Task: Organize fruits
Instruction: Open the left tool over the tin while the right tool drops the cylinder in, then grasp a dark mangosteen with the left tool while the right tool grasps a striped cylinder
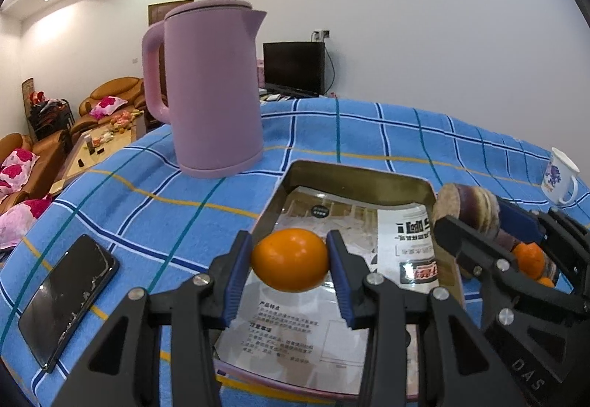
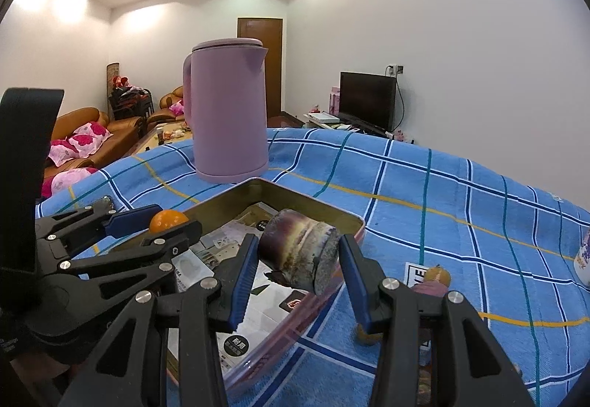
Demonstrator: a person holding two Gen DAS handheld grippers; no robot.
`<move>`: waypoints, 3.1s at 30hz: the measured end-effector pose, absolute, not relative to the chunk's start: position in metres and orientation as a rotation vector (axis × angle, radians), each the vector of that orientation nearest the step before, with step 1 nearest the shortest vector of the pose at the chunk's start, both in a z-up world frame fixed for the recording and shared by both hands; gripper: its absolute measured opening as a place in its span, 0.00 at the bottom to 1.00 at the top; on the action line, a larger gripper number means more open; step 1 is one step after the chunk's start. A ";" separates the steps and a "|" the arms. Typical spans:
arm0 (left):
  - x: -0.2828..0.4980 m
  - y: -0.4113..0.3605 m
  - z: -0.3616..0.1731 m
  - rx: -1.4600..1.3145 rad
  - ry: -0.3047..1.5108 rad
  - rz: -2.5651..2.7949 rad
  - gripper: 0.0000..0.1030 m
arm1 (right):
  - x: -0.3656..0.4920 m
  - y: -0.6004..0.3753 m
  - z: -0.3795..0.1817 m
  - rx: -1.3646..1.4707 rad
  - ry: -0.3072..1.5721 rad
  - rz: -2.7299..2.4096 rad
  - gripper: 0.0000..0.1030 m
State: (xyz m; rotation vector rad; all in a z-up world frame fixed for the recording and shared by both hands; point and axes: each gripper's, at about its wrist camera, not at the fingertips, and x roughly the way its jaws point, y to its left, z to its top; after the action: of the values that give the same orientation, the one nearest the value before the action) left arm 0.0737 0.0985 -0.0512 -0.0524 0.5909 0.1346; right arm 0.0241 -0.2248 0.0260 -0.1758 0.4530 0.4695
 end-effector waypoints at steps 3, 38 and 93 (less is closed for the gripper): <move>0.076 0.099 -0.052 -0.052 0.604 0.138 0.42 | 0.028 -0.224 0.026 -0.172 0.461 0.476 0.46; 0.077 0.095 -0.054 -0.027 0.622 0.156 0.70 | 0.037 -0.230 0.022 -0.126 0.527 0.501 0.46; 0.084 -0.084 -0.079 0.137 0.859 -0.390 0.44 | 0.037 -0.411 -0.003 0.102 0.787 0.332 0.56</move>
State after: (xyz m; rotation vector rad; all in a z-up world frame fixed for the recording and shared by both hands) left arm 0.0839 -0.0837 -0.0785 0.1366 0.8590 -0.3900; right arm 0.0365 -0.4114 -0.0031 0.1024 0.7870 0.3316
